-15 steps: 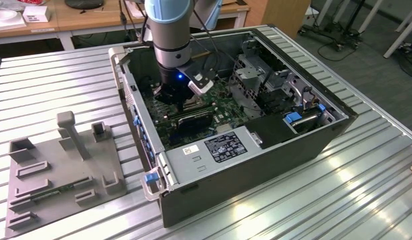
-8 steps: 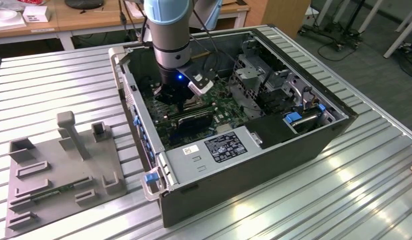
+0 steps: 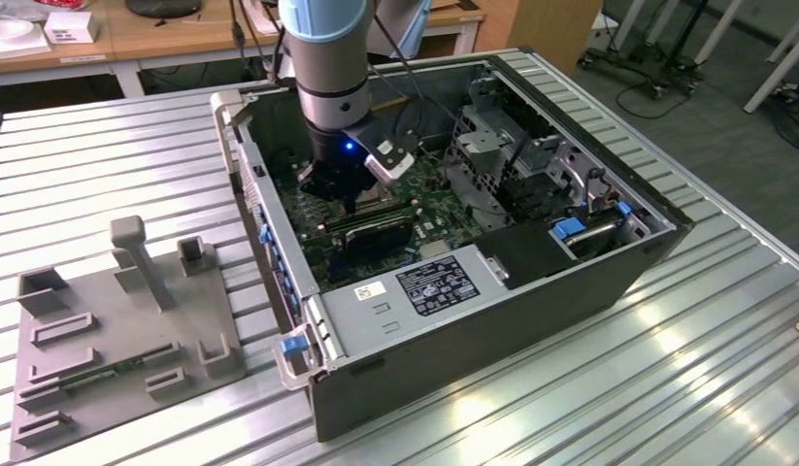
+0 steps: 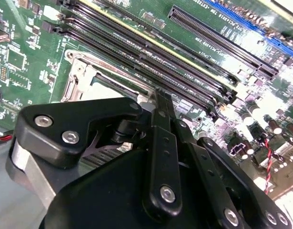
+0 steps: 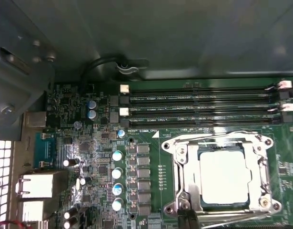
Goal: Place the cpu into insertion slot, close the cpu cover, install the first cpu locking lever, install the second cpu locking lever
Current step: 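Install the second cpu locking lever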
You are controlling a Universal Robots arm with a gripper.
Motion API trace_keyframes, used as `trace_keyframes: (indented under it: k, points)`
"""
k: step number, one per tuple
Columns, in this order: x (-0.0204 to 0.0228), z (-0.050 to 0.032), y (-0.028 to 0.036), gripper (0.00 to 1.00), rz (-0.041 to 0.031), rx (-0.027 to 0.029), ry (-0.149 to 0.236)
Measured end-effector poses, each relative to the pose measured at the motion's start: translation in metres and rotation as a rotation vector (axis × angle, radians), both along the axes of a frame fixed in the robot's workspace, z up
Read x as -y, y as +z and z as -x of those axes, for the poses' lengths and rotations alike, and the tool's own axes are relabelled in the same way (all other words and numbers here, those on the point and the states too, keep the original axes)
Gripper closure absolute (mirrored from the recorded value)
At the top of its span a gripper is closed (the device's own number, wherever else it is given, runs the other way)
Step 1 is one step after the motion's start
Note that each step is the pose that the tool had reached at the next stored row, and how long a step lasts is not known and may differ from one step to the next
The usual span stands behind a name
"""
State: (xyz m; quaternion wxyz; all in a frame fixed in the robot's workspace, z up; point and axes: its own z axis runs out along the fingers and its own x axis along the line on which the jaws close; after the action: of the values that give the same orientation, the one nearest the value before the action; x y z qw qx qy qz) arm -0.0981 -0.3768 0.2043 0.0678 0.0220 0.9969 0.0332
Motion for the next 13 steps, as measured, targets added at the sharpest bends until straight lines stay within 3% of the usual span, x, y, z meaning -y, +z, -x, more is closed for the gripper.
trace_keyframes:
  k: [5,13]
  points:
    - [0.0015,0.0000,0.0045,0.90,-0.0002,-0.0002,0.000]
    - [0.0088,0.0000,0.0062,0.90,0.0000,-0.0003,0.000]
